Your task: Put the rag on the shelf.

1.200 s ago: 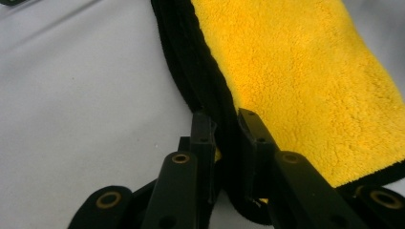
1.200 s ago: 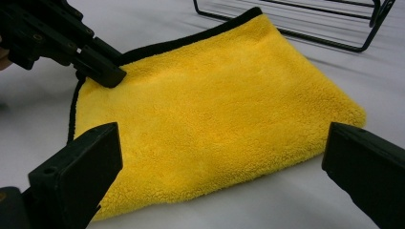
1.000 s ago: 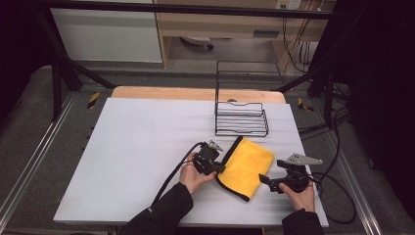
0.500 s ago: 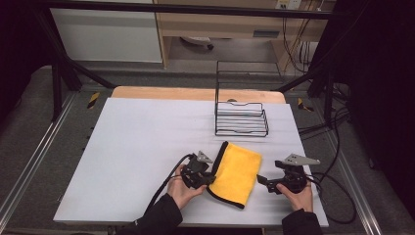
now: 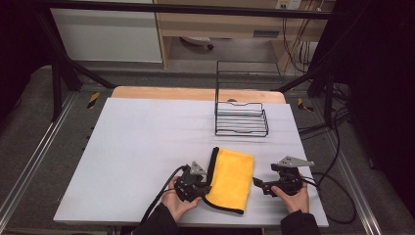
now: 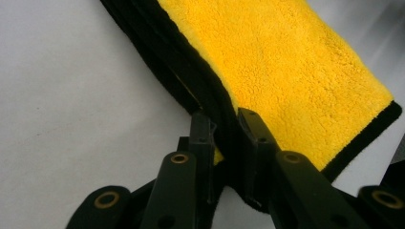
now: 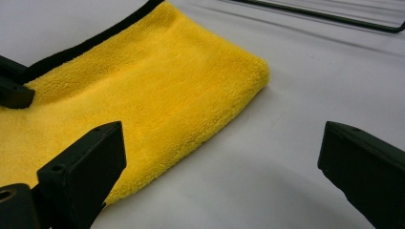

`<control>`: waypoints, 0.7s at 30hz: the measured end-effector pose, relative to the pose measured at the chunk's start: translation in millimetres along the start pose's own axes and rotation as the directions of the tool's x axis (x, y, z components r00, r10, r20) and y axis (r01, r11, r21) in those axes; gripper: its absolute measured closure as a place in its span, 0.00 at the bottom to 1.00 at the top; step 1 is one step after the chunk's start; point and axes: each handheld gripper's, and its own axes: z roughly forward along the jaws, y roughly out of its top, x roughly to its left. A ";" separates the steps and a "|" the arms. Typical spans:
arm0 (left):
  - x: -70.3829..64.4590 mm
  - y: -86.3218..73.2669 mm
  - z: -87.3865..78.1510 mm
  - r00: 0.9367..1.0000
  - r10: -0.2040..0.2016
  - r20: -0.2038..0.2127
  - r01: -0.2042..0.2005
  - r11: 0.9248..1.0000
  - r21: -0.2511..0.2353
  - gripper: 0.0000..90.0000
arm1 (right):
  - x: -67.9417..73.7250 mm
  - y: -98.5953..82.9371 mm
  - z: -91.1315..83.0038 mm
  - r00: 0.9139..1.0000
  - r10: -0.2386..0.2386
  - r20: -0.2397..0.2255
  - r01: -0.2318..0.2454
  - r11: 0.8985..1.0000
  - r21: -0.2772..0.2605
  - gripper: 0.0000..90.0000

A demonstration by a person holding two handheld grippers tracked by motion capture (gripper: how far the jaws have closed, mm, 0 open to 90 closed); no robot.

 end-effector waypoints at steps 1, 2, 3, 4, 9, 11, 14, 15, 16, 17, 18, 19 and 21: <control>-0.3 -1.0 0.5 1.000 0.000 -0.002 0.000 1.000 -0.004 0.85 | 4.5 -1.7 1.3 1.000 -0.003 0.007 0.003 1.000 0.008 0.05; 0.2 -1.6 1.1 1.000 0.007 -0.004 -0.007 1.000 -0.004 0.85 | 4.5 -1.7 1.3 1.000 -0.003 0.007 0.003 1.000 0.008 0.05; 0.8 -2.2 2.0 1.000 0.013 -0.004 -0.013 1.000 -0.002 0.84 | 9.2 -2.9 3.0 1.000 -0.009 0.006 0.008 1.000 0.012 0.07; 1.7 -2.8 2.7 1.000 0.020 -0.002 -0.020 1.000 -0.004 0.82 | 12.1 -3.1 3.8 1.000 -0.007 0.010 0.007 1.000 0.016 0.08; 8.1 -1.6 -3.4 0.997 0.074 0.008 -0.074 0.997 -0.013 0.72 | 28.0 -5.9 8.6 1.000 -0.002 0.021 0.001 1.000 0.023 0.15; 11.4 -0.6 -8.1 0.996 0.089 0.002 -0.089 0.996 -0.032 0.64 | 34.3 -8.2 10.7 1.000 0.003 0.027 -0.003 0.999 0.037 0.17; 19.1 0.9 -14.6 0.996 0.090 -0.019 -0.091 0.994 -0.063 0.58 | 38.8 -11.1 11.4 0.999 0.012 0.034 -0.014 0.999 0.050 0.23; 22.5 1.5 -16.6 0.996 0.085 -0.020 -0.086 0.994 -0.072 0.52 | 40.9 -13.7 11.1 0.999 0.023 0.033 -0.025 0.998 0.057 0.25; 25.9 2.0 -18.3 0.997 0.077 -0.020 -0.078 0.994 -0.082 0.52 | 40.9 -13.7 11.1 0.999 0.023 0.033 -0.025 0.998 0.057 0.29; 29.1 2.7 -19.6 0.997 0.073 -0.021 -0.075 0.993 -0.092 0.45 | 43.0 -16.3 11.7 0.999 0.029 0.027 -0.031 0.997 0.070 0.35; 32.2 3.2 -20.9 0.997 0.071 -0.022 -0.073 0.992 -0.099 0.45 | 43.0 -16.3 11.7 0.999 0.029 0.027 -0.031 0.997 0.070 0.35; 35.1 3.7 -21.8 0.997 0.073 -0.023 -0.075 0.991 -0.107 0.42 | 44.2 -17.4 12.1 0.999 0.032 0.021 -0.034 0.996 0.080 0.38; 40.5 4.3 -22.6 0.997 0.069 -0.027 -0.072 0.990 -0.122 0.32 | 47.3 -19.6 13.8 0.999 0.050 0.004 -0.051 0.995 0.091 0.47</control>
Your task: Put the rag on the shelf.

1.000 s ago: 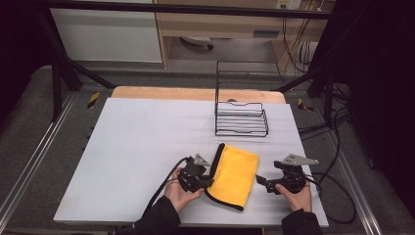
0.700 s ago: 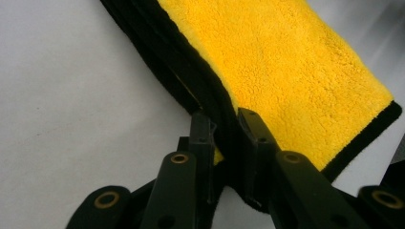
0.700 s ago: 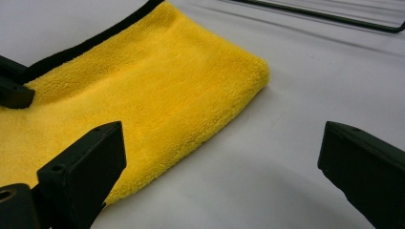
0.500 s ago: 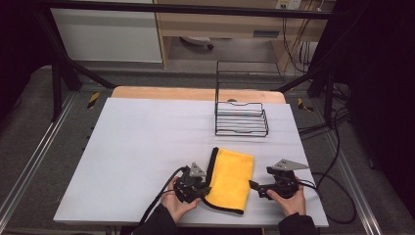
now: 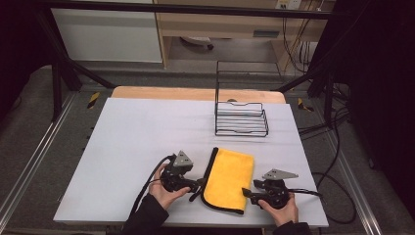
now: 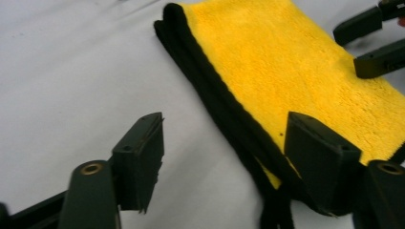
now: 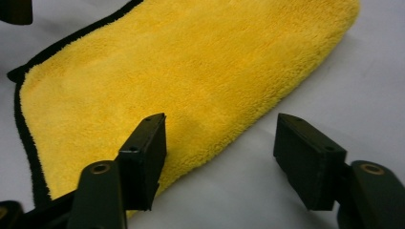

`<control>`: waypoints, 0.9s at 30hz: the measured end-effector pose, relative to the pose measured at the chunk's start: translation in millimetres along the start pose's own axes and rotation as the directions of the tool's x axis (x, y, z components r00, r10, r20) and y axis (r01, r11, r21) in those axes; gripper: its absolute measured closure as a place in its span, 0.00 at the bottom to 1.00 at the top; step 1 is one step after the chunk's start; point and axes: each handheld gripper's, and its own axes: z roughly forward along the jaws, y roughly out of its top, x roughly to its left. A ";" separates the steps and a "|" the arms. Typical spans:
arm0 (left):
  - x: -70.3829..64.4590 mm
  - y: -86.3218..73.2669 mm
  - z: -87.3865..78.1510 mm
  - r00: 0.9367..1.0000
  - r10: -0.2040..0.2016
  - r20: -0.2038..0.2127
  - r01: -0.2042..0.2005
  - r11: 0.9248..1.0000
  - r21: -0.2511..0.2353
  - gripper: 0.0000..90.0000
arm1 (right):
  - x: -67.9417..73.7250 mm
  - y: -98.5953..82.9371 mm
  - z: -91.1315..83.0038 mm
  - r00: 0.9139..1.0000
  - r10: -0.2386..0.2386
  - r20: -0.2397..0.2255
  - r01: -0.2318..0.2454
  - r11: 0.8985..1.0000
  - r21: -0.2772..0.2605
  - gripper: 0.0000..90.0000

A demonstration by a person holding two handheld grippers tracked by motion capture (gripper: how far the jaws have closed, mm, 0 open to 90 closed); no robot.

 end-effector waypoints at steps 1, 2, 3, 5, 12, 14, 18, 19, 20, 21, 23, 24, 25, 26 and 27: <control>2.9 -0.1 -0.4 1.000 0.000 -0.001 0.000 1.000 -0.003 0.30 | 1.1 -0.6 0.8 1.000 0.004 -0.004 -0.004 1.000 0.001 0.49; 5.3 -0.5 -0.6 1.000 -0.002 -0.005 0.002 1.000 -0.007 0.30 | 1.1 -0.6 0.8 1.000 0.004 -0.004 -0.004 1.000 0.001 0.49; 7.8 -0.9 -0.7 1.000 -0.002 -0.007 0.002 1.000 -0.012 0.28 | 3.0 -1.0 2.0 1.000 0.005 -0.004 -0.005 1.000 0.002 0.51; 12.2 -1.7 -0.9 1.000 -0.013 -0.010 0.013 1.000 -0.014 0.25 | 8.2 -1.5 3.4 1.000 -0.014 0.021 0.014 1.000 0.006 0.56; 21.9 -3.2 -0.5 0.999 -0.050 -0.012 0.050 0.999 -0.020 0.18 | 14.3 -0.8 3.4 1.000 0.029 -0.002 -0.029 0.999 0.021 0.82; 23.4 -3.4 -0.3 0.998 -0.055 -0.017 0.055 0.998 -0.021 0.17 | 14.1 0.0 2.3 0.999 0.044 -0.010 -0.044 0.999 0.020 0.91; 25.5 -3.7 -0.8 0.998 -0.059 -0.022 0.059 0.998 -0.018 0.17 | 11.7 3.4 0.0 0.998 0.051 -0.022 -0.051 0.998 0.026 0.96; 25.9 -3.6 -1.2 0.998 -0.061 -0.023 0.060 0.998 -0.020 0.17 | 10.7 4.7 -1.0 0.998 0.054 -0.025 -0.053 0.998 0.029 0.96; 26.2 -3.6 -1.6 0.998 -0.063 -0.024 0.062 0.998 -0.022 0.17 | 9.7 6.1 -2.3 0.998 0.059 -0.027 -0.059 0.998 0.028 0.96; 26.6 -3.5 -2.0 0.998 -0.065 -0.024 0.064 0.998 -0.025 0.17 | 8.2 7.6 -3.6 0.998 0.059 -0.026 -0.058 0.998 0.025 0.96; 27.4 -3.3 -2.8 0.997 -0.071 -0.024 0.071 0.997 -0.032 0.17 | 4.6 10.2 -6.1 0.999 0.045 -0.015 -0.044 0.999 0.023 0.96; 27.9 -3.1 -3.2 0.997 -0.071 -0.022 0.071 0.997 -0.033 0.18 | 2.5 11.6 -7.1 0.999 0.038 -0.012 -0.038 0.999 0.029 0.96; 28.1 -2.8 -3.5 0.997 -0.073 -0.021 0.072 0.997 -0.035 0.18 | 0.1 12.5 -7.3 0.999 0.033 -0.014 -0.032 0.999 0.034 0.96; 28.3 -2.5 -3.6 0.997 -0.074 -0.020 0.073 0.997 -0.038 0.17 | -2.8 13.2 -7.3 0.999 0.028 -0.017 -0.028 0.999 0.040 0.96; 28.4 -1.8 -3.7 0.997 -0.075 -0.019 0.074 0.996 -0.040 0.17 | -8.2 14.5 -7.3 1.000 0.009 -0.016 -0.008 0.998 0.055 0.96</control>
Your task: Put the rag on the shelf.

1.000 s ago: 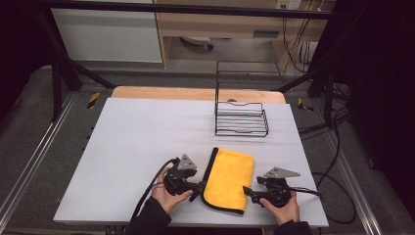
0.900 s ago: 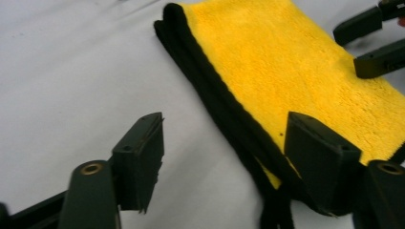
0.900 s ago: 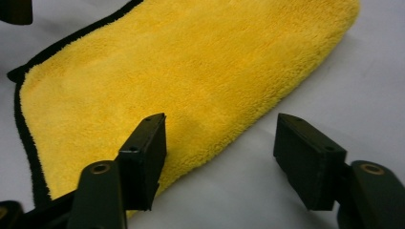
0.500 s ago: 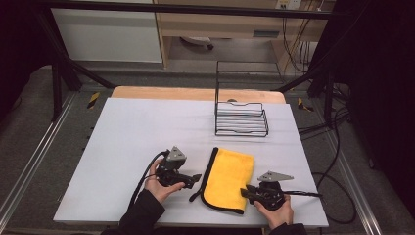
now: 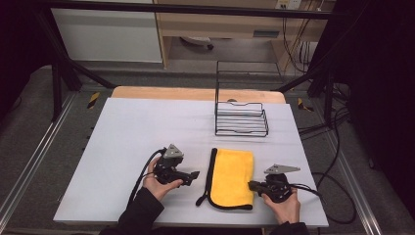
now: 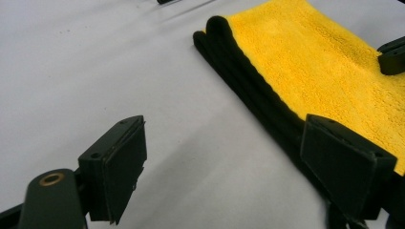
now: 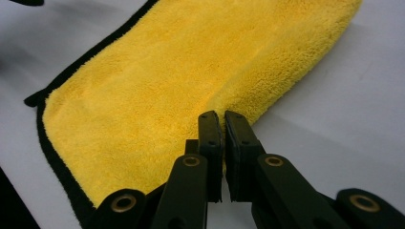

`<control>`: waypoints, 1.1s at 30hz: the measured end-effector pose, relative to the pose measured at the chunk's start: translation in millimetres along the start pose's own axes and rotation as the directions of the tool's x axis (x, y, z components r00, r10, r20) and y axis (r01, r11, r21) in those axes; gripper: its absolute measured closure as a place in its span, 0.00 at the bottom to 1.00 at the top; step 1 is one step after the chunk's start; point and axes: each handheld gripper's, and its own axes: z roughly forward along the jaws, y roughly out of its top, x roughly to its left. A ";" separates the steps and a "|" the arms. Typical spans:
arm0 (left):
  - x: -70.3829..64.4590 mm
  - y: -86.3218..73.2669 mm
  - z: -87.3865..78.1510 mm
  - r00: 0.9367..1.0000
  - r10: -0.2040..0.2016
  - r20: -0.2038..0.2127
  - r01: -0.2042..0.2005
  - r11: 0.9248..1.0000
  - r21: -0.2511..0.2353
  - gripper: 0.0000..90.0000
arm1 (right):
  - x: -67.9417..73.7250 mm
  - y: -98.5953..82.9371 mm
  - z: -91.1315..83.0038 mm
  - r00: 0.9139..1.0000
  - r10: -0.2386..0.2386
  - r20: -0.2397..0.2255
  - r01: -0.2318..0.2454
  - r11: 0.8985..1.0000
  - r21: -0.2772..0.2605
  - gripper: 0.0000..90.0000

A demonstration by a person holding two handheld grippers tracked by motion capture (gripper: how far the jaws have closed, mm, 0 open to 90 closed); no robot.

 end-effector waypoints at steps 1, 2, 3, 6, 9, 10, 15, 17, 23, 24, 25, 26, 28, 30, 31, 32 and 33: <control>0.1 0.8 -0.1 1.000 0.003 0.001 -0.003 1.000 -0.002 0.17 | -1.8 0.5 -0.1 1.000 -0.012 0.003 0.012 1.000 -0.003 0.96; 0.2 1.8 -0.1 1.000 0.003 0.000 -0.003 1.000 -0.005 0.17 | -1.8 0.5 -0.1 1.000 -0.012 0.003 0.012 1.000 -0.003 0.96; 0.4 3.4 0.3 1.000 0.005 -0.001 -0.005 1.000 -0.009 0.17 | -2.7 0.9 -0.3 1.000 -0.023 0.007 0.023 1.000 0.006 0.95; 2.1 10.5 2.8 1.000 0.008 -0.003 -0.008 1.000 -0.015 0.17 | -3.5 0.6 0.2 0.998 -0.062 0.012 0.062 0.998 0.009 0.93; 3.8 17.8 8.3 1.000 0.004 0.001 -0.004 1.000 -0.027 0.17 | -4.0 0.5 -2.7 0.997 -0.079 0.018 0.080 0.996 -0.028 0.78; 4.4 20.2 11.0 1.000 0.003 0.001 -0.003 1.000 -0.028 0.18 | -6.4 2.4 -6.2 0.997 -0.079 0.015 0.080 0.994 -0.072 0.67; 5.3 32.0 30.8 1.000 -0.004 0.005 0.004 1.000 -0.027 0.18 | -13.4 5.7 -8.6 0.997 -0.080 0.022 0.082 0.989 -0.123 0.53; 5.6 36.6 40.9 1.000 0.003 -0.006 -0.003 1.000 -0.010 0.18 | -16.5 6.8 -7.8 0.997 -0.081 0.018 0.082 0.988 -0.134 0.46; 5.4 51.9 68.5 1.000 -0.007 -0.016 0.007 1.000 0.007 0.28 | -22.0 12.3 -5.3 0.997 -0.073 0.022 0.076 0.985 -0.157 0.32; 5.1 54.5 73.2 1.000 -0.002 -0.019 0.002 1.000 0.014 0.28 | -22.0 12.3 -5.3 0.997 -0.073 0.022 0.076 0.985 -0.157 0.32; 4.8 56.8 77.6 1.000 -0.003 -0.025 0.004 1.000 0.020 0.30 | -22.5 12.7 -5.0 0.997 -0.075 0.024 0.078 0.985 -0.155 0.31; 4.6 58.6 81.7 1.000 -0.015 -0.025 0.015 1.000 0.021 0.35 | -22.8 12.7 -4.7 0.997 -0.078 0.026 0.081 0.985 -0.154 0.31; 4.6 61.8 89.7 1.000 -0.015 -0.021 0.015 0.999 0.031 0.37 | -22.8 12.6 -4.2 0.996 -0.083 0.027 0.087 0.985 -0.151 0.29; 5.2 63.0 97.4 0.999 -0.006 -0.036 0.008 0.998 0.055 0.40 | -22.6 12.1 -4.2 0.996 -0.089 0.029 0.092 0.985 -0.144 0.28; 6.3 62.9 100.1 0.999 0.006 -0.041 -0.003 0.998 0.066 0.43 | -22.4 11.9 -4.3 0.996 -0.088 0.028 0.091 0.985 -0.144 0.28; 7.3 62.4 102.6 0.999 0.008 -0.049 -0.004 0.998 0.068 0.43 | -22.3 11.9 -4.5 0.996 -0.087 0.027 0.090 0.986 -0.143 0.28; 9.1 61.8 104.0 0.999 0.007 -0.045 -0.003 0.997 0.075 0.44 | -22.1 11.9 -4.7 0.996 -0.085 0.026 0.088 0.985 -0.146 0.28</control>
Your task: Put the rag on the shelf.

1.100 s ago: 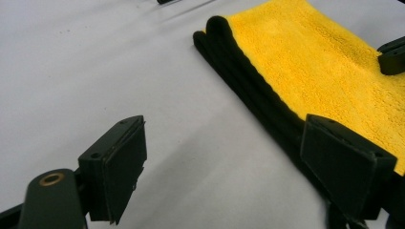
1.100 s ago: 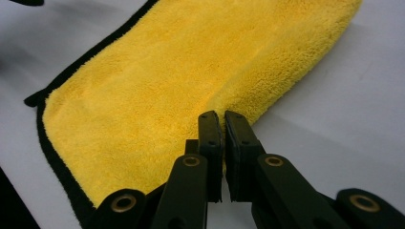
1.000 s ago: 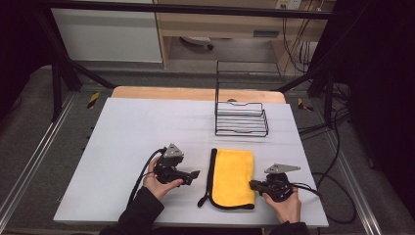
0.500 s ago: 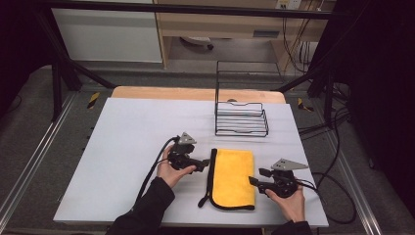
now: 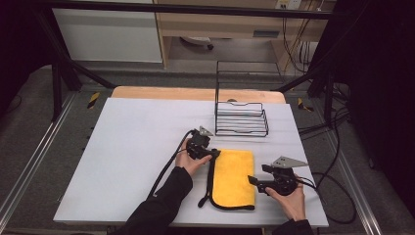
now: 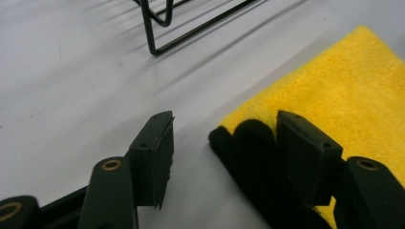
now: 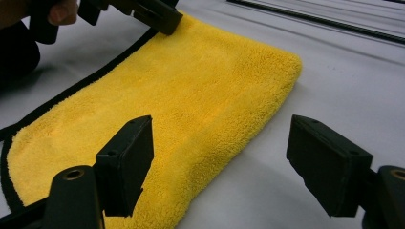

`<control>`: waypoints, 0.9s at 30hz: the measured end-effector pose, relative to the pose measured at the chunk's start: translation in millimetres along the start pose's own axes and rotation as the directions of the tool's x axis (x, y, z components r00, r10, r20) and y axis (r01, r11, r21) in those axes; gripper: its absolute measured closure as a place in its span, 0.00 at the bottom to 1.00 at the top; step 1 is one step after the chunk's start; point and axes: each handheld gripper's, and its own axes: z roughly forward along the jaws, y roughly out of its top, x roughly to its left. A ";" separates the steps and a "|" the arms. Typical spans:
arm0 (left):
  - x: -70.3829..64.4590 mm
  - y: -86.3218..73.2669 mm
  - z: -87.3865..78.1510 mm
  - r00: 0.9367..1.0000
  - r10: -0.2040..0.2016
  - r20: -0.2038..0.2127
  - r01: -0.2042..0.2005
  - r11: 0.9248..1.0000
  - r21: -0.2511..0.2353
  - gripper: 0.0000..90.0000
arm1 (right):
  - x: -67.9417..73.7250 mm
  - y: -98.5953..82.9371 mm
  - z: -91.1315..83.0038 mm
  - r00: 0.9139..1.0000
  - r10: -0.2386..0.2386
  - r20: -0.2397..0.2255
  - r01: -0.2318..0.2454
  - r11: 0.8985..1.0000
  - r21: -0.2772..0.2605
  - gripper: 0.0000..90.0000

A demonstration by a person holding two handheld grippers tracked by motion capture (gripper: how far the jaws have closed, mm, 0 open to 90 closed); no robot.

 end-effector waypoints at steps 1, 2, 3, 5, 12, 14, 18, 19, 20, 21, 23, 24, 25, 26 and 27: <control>2.1 -0.5 1.2 1.000 -0.002 0.009 0.002 1.000 0.005 0.45 | -0.1 0.1 0.0 1.000 -0.001 -0.001 0.001 1.000 -0.001 0.27; 3.4 -1.0 2.3 1.000 -0.012 0.014 0.012 1.000 0.007 0.45 | -0.3 0.1 0.1 1.000 -0.004 -0.001 0.004 1.000 0.000 0.27; 4.5 -1.4 3.3 1.000 -0.021 0.021 0.021 1.000 0.007 0.46 | -0.6 0.2 0.6 1.000 -0.006 0.001 0.006 1.000 -0.001 0.27; 5.6 -1.8 4.8 0.999 -0.024 0.038 0.023 1.000 0.005 0.49 | -0.8 0.5 1.5 1.000 -0.006 -0.001 0.006 1.000 0.001 0.26; 4.4 -1.6 8.2 0.998 -0.017 0.058 0.018 1.000 -0.008 0.59 | -1.5 1.5 2.2 1.000 -0.003 -0.004 0.003 1.000 -0.001 0.26; 5.0 -1.2 9.0 0.998 -0.023 0.061 0.024 1.000 -0.013 0.60 | -1.9 2.1 2.9 1.000 0.000 -0.007 0.000 1.000 -0.004 0.25; 4.3 0.0 9.8 0.998 -0.013 0.066 0.014 1.000 -0.005 0.69 | -2.9 3.4 5.1 1.000 0.003 -0.007 -0.003 1.000 -0.002 0.23; 4.0 0.1 9.9 0.996 -0.017 0.083 0.018 1.000 0.000 0.72 | -3.0 3.8 5.9 1.000 0.004 -0.004 -0.004 1.000 -0.004 0.23; 3.4 0.1 9.7 0.997 -0.015 0.080 0.015 1.000 0.003 0.74 | -3.8 4.3 6.6 1.000 -0.002 -0.003 0.002 1.000 -0.006 0.23; 2.8 0.0 9.6 0.997 -0.017 0.080 0.016 1.000 0.004 0.74 | -3.8 4.3 6.6 1.000 -0.002 -0.003 0.002 1.000 -0.006 0.23; 2.4 0.1 9.2 0.996 -0.017 0.084 0.017 1.000 0.008 0.77 | -4.6 5.5 8.1 1.000 0.004 -0.002 -0.004 1.000 -0.005 0.22; 2.0 0.1 8.8 0.996 -0.019 0.084 0.018 1.000 0.009 0.78 | -5.2 6.4 9.0 1.000 0.007 0.000 -0.007 1.000 -0.005 0.21; 1.0 0.2 8.8 0.997 -0.015 0.081 0.015 1.000 0.008 0.80 | -6.4 7.3 9.8 1.000 0.005 0.003 -0.005 1.000 -0.002 0.21; 0.5 0.5 8.5 0.997 -0.003 0.074 0.003 1.000 0.007 0.81 | -7.1 8.4 11.0 1.000 0.012 0.004 -0.012 1.000 -0.003 0.20; -0.9 0.4 8.6 0.997 -0.007 0.075 0.006 1.000 0.009 0.82 | -8.6 9.7 12.5 1.000 0.009 0.007 -0.009 1.000 -0.002 0.19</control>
